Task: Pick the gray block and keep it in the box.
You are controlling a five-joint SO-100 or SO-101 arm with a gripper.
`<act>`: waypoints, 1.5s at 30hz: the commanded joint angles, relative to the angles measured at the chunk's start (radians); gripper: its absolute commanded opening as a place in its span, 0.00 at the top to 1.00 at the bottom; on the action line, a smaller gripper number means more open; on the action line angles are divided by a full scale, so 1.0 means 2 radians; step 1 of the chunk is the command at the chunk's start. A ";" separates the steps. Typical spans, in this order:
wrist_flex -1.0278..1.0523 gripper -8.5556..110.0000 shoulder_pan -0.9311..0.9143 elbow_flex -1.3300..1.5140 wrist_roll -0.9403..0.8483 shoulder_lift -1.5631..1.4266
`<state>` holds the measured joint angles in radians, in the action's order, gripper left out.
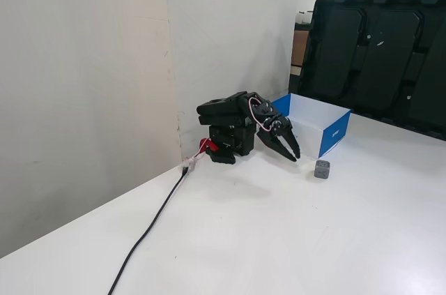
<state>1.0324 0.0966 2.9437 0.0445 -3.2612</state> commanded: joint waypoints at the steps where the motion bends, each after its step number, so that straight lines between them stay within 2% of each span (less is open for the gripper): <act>1: -0.001 0.93 0.015 -0.063 -0.008 -0.062; 6: 0.059 0.93 0.055 -0.291 -0.008 0.163; 9: 0.156 0.93 0.101 -0.404 -0.002 0.275; 13: 0.171 0.91 0.127 -0.430 -0.001 0.329; 16: 0.172 0.83 0.123 -0.461 0.015 0.420; 18: 0.171 0.71 0.127 -0.467 0.030 0.468; 24: 0.149 0.64 0.164 -0.509 0.043 0.617; 31: 0.107 0.60 0.190 -0.548 0.051 0.765; 37: 0.081 0.58 0.175 -0.598 0.053 0.896; 45: 0.059 0.57 0.158 -0.582 0.051 0.953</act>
<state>1.1597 0.4157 1.8040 0.1473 -1.3361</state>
